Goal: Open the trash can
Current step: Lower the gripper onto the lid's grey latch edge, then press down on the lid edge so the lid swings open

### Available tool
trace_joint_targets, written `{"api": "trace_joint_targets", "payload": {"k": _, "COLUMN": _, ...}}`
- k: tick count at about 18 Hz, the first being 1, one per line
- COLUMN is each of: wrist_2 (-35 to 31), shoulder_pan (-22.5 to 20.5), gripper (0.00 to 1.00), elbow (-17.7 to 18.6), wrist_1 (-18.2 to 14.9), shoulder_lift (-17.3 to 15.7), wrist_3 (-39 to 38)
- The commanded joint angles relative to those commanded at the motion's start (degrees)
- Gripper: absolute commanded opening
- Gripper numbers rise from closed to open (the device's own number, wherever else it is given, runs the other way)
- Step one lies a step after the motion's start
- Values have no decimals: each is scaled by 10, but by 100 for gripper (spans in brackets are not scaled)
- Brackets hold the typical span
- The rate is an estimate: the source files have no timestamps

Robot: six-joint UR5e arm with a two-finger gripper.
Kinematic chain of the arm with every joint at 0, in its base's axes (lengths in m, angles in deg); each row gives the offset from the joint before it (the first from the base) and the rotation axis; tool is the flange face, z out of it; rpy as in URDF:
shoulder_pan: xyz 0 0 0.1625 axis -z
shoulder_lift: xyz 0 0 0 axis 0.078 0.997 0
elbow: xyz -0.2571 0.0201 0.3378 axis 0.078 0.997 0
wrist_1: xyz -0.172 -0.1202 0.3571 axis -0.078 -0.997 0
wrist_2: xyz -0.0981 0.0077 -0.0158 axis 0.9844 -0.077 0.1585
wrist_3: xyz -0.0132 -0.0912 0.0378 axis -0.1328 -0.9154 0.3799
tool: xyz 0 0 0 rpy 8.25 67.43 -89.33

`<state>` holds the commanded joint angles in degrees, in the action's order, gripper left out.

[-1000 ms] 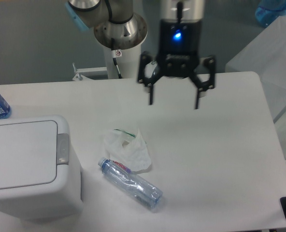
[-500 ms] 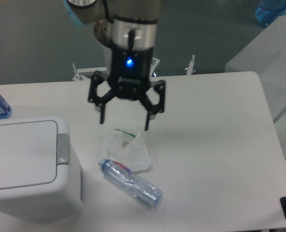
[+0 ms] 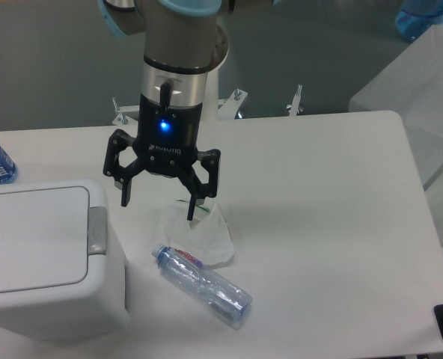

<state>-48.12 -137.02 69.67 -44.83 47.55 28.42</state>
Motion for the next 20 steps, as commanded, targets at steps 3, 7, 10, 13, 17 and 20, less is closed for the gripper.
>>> {"api": "trace_joint_targets", "payload": {"k": 3, "wrist_2": 0, "shoulder_pan": 9, "gripper": 100, "elbow": -1, "wrist_1": 0, "shoulder_lift": 9, "wrist_3": -15}}
{"api": "trace_joint_targets", "payload": {"k": 7, "wrist_2": 0, "shoulder_pan": 19, "gripper": 100, "elbow": -7, "wrist_1": 1, "shoulder_lift": 19, "wrist_3": -47}}
{"api": "trace_joint_targets", "payload": {"k": 10, "wrist_2": 0, "shoulder_pan": 24, "gripper": 100, "elbow": -5, "wrist_1": 23, "shoulder_lift": 26, "wrist_3": -62}}
{"api": "trace_joint_targets", "payload": {"k": 13, "wrist_2": -3, "shoulder_pan": 35, "gripper": 100, "elbow": -2, "wrist_1": 44, "shoulder_lift": 34, "wrist_3": -79}}
{"api": "trace_joint_targets", "payload": {"k": 17, "wrist_2": -3, "shoulder_pan": 37, "gripper": 100, "elbow": 0, "wrist_1": 45, "shoulder_lift": 39, "wrist_3": -80}}
{"api": "trace_joint_targets", "payload": {"k": 20, "wrist_2": -3, "shoulder_pan": 40, "gripper": 100, "elbow": 2, "wrist_1": 45, "shoulder_lift": 40, "wrist_3": -80}}
